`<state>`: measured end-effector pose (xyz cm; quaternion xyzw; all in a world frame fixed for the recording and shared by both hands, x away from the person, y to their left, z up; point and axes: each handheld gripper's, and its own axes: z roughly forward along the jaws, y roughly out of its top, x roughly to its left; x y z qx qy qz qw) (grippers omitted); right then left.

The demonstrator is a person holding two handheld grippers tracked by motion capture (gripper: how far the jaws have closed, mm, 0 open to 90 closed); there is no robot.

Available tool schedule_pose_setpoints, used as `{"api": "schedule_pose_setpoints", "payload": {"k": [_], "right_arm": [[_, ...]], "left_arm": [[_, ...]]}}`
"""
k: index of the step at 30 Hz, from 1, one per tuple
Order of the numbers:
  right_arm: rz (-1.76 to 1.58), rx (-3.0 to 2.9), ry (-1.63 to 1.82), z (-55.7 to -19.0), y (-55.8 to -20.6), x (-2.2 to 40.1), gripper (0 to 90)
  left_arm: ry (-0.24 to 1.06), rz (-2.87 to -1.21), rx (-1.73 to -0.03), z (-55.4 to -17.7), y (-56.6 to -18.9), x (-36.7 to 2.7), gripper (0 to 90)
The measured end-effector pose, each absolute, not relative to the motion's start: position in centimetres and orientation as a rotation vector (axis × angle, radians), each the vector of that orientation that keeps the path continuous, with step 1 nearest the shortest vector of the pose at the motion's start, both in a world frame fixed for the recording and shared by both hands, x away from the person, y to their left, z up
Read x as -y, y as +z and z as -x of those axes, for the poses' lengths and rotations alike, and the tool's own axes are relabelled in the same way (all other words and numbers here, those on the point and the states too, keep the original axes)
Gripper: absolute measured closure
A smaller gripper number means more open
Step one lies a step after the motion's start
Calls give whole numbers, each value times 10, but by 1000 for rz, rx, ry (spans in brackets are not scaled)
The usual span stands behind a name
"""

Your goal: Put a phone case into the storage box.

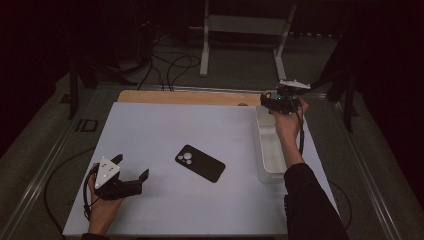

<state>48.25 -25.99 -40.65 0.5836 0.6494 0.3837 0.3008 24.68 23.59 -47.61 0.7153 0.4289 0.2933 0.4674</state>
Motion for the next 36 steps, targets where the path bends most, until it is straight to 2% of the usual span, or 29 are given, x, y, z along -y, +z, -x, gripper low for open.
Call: {"api": "schedule_pose_setpoints", "payload": {"k": [13,31,34,36], "right_arm": [[-1585,-1745,951,-491,-428,258,166],[-1589,-1783,893,-500,-440,257,162],[-1614,-1777,913,-501,-441,259,92],[-1618,-1783,923,-502,-441,260,90]], "left_arm": [[719,-1761,-1050,-246,-476,-235,9],[711,-1769,-1052,-247,-477,-234,13],[710,-1769,-1049,-246,-477,-234,14],[711,-1768,-1050,-246,-477,-234,14]]}}
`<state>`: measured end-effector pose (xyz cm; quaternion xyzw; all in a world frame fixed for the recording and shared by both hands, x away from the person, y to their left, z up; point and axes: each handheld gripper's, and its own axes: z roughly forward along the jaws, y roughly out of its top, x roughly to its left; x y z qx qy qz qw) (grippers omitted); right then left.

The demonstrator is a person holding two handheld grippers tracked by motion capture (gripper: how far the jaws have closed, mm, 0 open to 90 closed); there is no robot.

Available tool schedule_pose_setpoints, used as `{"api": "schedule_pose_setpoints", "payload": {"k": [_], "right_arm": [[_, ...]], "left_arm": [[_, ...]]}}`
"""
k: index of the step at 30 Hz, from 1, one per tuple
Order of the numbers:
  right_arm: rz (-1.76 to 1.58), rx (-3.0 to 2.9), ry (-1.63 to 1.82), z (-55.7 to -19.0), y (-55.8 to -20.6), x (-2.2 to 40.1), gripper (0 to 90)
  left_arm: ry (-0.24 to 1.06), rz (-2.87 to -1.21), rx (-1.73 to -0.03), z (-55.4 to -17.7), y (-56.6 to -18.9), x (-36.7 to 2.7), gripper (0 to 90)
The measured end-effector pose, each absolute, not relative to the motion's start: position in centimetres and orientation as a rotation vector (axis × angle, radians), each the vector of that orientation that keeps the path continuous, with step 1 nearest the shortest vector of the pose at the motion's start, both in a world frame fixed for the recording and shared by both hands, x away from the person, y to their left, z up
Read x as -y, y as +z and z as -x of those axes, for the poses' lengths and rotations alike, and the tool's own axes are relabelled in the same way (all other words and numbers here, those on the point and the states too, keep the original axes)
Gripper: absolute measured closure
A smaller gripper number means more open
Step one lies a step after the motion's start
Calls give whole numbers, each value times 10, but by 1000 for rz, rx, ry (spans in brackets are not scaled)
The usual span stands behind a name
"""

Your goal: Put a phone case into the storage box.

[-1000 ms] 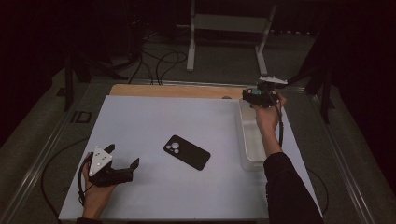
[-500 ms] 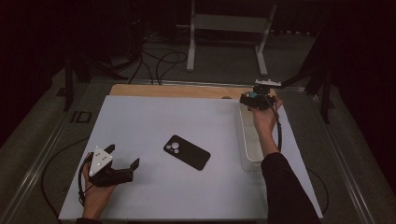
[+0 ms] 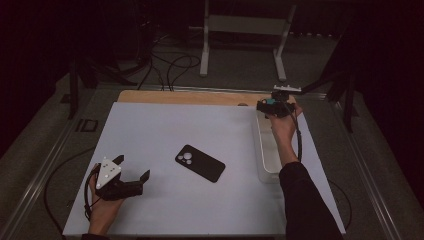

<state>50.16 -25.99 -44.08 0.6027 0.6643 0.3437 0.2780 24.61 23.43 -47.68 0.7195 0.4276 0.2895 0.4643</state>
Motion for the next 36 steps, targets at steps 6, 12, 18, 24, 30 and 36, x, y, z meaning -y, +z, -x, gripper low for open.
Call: {"api": "schedule_pose_setpoints", "payload": {"k": [6,12,18,24,30,36], "right_arm": [[-1603,-1769,959,-500,-440,263,85],[-1587,-1749,983,-498,-435,265,85],[-1574,-1748,1003,-495,-431,267,85],[-1566,-1736,1042,-488,-422,269,85],[-1540,-1749,1073,-482,-416,267,85],[-1524,-1786,1124,-477,-411,265,86]], "left_arm": [[714,-1768,-1054,-246,-477,-235,14],[716,-1765,-1055,-245,-477,-235,14],[718,-1768,-1056,-246,-477,-235,14],[717,-1764,-1061,-246,-477,-236,14],[717,-1763,-1062,-246,-477,-236,14],[719,-1763,-1060,-246,-477,-236,14]]}}
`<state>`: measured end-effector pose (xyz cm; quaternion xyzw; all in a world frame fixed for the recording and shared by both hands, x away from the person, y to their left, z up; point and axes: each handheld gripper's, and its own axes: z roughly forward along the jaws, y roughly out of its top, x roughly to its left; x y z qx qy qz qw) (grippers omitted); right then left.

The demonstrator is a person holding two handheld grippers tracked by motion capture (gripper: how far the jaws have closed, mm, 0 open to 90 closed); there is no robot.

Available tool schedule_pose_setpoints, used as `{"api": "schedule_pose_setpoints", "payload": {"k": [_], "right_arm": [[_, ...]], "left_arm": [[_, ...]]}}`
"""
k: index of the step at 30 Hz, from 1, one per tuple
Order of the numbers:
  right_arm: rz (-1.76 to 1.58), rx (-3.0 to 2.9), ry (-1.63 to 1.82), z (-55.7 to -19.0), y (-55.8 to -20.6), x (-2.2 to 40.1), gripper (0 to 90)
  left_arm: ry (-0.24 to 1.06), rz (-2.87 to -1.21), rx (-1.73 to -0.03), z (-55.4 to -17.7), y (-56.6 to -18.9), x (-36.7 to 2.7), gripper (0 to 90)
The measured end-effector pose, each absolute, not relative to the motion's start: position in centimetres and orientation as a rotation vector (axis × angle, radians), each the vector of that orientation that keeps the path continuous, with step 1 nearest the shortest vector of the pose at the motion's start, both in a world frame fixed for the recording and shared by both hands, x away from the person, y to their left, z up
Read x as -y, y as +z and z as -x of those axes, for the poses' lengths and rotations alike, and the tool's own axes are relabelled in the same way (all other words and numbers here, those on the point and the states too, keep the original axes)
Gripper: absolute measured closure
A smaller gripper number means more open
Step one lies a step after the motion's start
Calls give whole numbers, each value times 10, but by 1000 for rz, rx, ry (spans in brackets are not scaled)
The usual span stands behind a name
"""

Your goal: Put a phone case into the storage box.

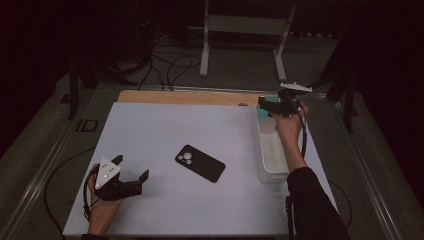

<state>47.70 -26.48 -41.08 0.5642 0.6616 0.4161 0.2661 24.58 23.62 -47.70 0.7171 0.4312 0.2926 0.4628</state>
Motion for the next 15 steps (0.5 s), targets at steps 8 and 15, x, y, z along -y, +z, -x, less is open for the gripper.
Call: {"api": "schedule_pose_setpoints", "payload": {"k": [8,15], "right_arm": [[-1460,-1836,1169,-463,-406,258,86],[-1405,-1901,1178,-453,-404,255,85]], "left_arm": [[721,-1759,-1063,-245,-477,-236,14],[721,-1756,-1064,-245,-476,-236,14]]}}
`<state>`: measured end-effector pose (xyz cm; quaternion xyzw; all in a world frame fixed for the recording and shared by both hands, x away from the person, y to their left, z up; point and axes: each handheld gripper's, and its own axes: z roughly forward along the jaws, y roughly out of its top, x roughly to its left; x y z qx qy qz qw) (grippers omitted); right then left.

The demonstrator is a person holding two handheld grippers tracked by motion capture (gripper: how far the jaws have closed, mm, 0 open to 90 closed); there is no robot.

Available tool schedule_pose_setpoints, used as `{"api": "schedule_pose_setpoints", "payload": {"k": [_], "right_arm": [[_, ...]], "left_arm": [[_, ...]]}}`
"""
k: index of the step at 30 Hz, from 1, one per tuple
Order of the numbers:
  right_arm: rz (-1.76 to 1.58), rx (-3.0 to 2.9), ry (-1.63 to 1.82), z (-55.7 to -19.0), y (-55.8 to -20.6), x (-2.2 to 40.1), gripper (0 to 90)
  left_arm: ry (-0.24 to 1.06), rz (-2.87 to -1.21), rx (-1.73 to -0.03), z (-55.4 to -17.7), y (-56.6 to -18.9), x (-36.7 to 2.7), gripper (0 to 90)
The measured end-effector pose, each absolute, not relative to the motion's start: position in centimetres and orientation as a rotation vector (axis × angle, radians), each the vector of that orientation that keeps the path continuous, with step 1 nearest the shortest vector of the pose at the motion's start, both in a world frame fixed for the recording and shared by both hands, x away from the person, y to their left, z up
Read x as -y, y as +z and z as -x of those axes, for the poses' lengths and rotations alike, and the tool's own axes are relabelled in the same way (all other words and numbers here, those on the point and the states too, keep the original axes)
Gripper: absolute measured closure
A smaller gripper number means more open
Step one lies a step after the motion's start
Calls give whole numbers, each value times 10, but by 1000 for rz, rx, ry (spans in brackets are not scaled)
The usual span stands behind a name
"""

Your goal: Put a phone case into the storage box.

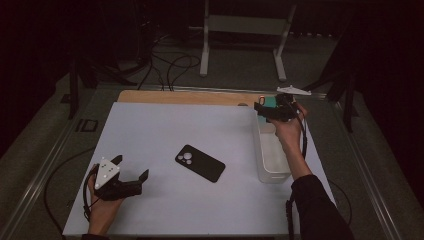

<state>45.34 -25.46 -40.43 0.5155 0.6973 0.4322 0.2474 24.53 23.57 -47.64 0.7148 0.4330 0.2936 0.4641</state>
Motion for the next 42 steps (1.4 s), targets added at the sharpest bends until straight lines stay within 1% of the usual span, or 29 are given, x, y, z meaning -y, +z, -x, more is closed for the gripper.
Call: {"api": "schedule_pose_setpoints", "payload": {"k": [23,42], "right_arm": [[-1221,-2123,1274,-420,-401,221,85],[-1075,-2358,1224,-396,-413,173,84]], "left_arm": [[720,-1763,-1059,-245,-477,-235,13],[719,-1763,-1058,-245,-477,-235,13]]}}
